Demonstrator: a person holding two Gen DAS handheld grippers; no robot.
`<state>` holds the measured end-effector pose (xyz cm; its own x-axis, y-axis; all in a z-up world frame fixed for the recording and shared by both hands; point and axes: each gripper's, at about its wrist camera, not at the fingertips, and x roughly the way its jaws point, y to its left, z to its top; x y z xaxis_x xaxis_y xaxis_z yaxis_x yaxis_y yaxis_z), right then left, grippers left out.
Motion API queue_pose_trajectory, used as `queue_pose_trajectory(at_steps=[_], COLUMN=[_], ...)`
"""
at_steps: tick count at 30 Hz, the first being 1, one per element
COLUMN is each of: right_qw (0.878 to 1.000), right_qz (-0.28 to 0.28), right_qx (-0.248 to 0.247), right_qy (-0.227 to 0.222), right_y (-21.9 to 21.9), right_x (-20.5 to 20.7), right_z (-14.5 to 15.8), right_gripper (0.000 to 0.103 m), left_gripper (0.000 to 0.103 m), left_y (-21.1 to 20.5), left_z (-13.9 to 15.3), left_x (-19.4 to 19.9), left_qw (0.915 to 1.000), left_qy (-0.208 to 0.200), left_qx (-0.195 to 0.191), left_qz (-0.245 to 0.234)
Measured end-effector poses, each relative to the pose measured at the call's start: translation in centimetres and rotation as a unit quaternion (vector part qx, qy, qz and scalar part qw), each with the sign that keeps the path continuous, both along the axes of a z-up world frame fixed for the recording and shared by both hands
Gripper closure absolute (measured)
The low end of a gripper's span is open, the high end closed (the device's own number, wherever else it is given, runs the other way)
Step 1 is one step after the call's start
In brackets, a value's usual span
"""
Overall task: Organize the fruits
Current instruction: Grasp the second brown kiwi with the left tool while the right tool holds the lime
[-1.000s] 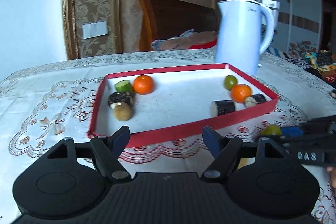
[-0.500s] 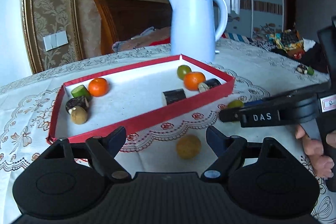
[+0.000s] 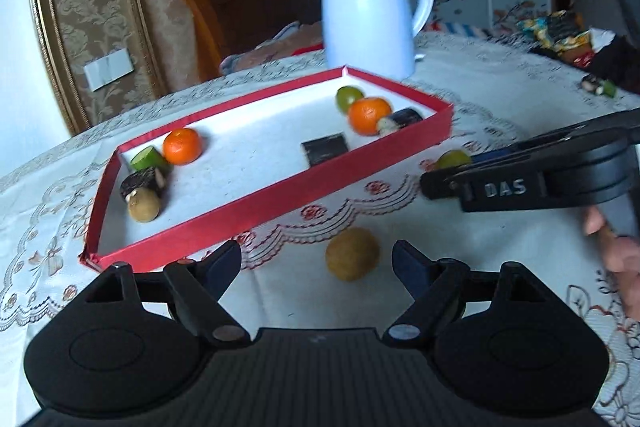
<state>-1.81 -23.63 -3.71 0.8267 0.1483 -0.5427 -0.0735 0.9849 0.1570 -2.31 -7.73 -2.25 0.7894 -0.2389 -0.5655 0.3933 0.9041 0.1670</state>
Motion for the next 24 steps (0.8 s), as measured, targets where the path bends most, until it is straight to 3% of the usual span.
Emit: queue_pose_trajectory(at_steps=[6,15,24], right_qw=[1.0,1.0,1.0], right_qz=[0.0,0.0,0.001], right_qx=[-0.002,-0.004,-0.008], right_qy=[0.0,0.0,-0.001], right_y=[0.04,0.13,0.29], right_x=[-0.02,-0.03,0.0], right_z=[0.0,0.01,-0.01], right_gripper=[0.071,0.071,0.071], left_gripper=[0.027,0.059,0.075], left_y=[0.18,-0.09,-0.32], left_z=[-0.04,-0.08,-0.11], left_x=[0.06,-0.21,-0.35], left_qw=[1.0,0.9997,0.9991], left_qy=[0.006,0.009,0.016], left_qx=[0.0,-0.003,-0.012], left_qz=[0.0,-0.022,-0.038])
